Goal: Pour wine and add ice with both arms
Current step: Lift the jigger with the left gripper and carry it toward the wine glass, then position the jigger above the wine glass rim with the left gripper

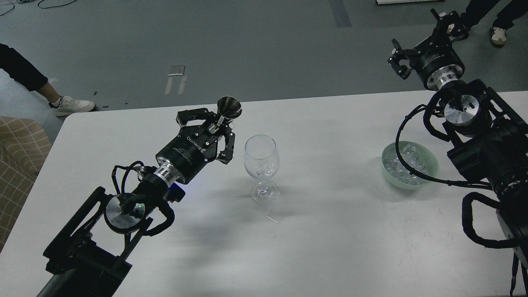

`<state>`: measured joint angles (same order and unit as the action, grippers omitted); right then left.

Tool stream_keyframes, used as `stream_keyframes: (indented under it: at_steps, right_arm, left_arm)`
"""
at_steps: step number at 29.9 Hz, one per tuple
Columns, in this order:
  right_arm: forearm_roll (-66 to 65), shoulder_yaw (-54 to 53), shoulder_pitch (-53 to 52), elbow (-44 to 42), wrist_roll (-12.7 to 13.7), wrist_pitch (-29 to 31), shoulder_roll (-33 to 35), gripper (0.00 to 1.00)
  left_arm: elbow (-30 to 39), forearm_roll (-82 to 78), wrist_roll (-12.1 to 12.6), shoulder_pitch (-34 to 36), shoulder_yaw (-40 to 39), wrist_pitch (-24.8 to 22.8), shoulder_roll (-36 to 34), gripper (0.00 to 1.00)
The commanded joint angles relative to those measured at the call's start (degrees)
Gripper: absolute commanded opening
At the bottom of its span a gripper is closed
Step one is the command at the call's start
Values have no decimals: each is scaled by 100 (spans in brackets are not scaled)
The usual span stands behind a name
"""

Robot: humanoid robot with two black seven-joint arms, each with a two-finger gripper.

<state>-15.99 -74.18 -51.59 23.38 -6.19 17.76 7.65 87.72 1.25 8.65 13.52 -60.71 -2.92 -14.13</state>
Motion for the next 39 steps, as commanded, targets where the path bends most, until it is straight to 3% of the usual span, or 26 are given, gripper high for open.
stream_keyframes:
  at_steps: [1,39]
  right_arm:
    - [0,0,0,0,-5,-1,0,100]
    - [0,0,0,0,-5,-1,0,100]
  left_arm:
    - [0,-29,-3,2,68,-15,-10,0]
    - [-71,-1198,6,11,227,-279,-160,0]
